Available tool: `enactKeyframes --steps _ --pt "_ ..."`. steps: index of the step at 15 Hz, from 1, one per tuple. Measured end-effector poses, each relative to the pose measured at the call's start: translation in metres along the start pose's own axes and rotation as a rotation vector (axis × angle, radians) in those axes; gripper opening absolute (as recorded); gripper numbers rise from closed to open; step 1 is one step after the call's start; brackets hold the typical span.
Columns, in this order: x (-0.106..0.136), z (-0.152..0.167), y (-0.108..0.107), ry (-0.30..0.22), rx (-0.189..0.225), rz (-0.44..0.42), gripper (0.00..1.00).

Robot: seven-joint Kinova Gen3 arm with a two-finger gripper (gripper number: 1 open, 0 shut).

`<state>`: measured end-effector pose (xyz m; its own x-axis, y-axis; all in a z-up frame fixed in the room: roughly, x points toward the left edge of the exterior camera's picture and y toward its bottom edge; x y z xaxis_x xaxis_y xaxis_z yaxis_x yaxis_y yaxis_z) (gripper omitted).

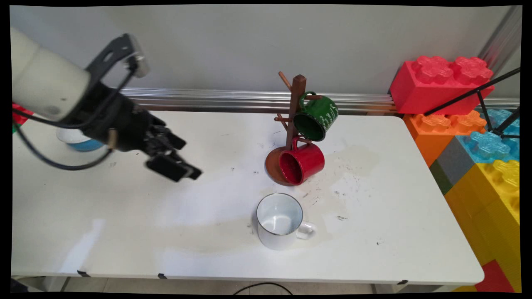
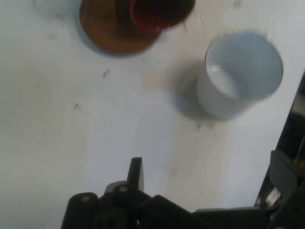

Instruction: Pick up the green mug from the rack

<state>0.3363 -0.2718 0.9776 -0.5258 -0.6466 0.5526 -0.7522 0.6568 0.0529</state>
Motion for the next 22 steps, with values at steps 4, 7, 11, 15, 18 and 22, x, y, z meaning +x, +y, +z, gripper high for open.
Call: enactKeyframes --steps 4,7,11,15,18,22 --pt "0.022 0.019 0.027 0.041 0.023 -0.088 1.0" --pt "0.036 0.032 0.044 0.064 0.05 -0.155 1.0" --pt "0.055 0.05 0.062 0.091 0.087 -0.25 1.0" --pt "0.068 0.067 0.071 0.126 0.117 -0.325 1.0" --pt "0.075 0.079 0.074 0.157 0.134 -0.363 1.0" --pt "0.08 0.099 0.079 0.198 0.144 -0.397 1.0"
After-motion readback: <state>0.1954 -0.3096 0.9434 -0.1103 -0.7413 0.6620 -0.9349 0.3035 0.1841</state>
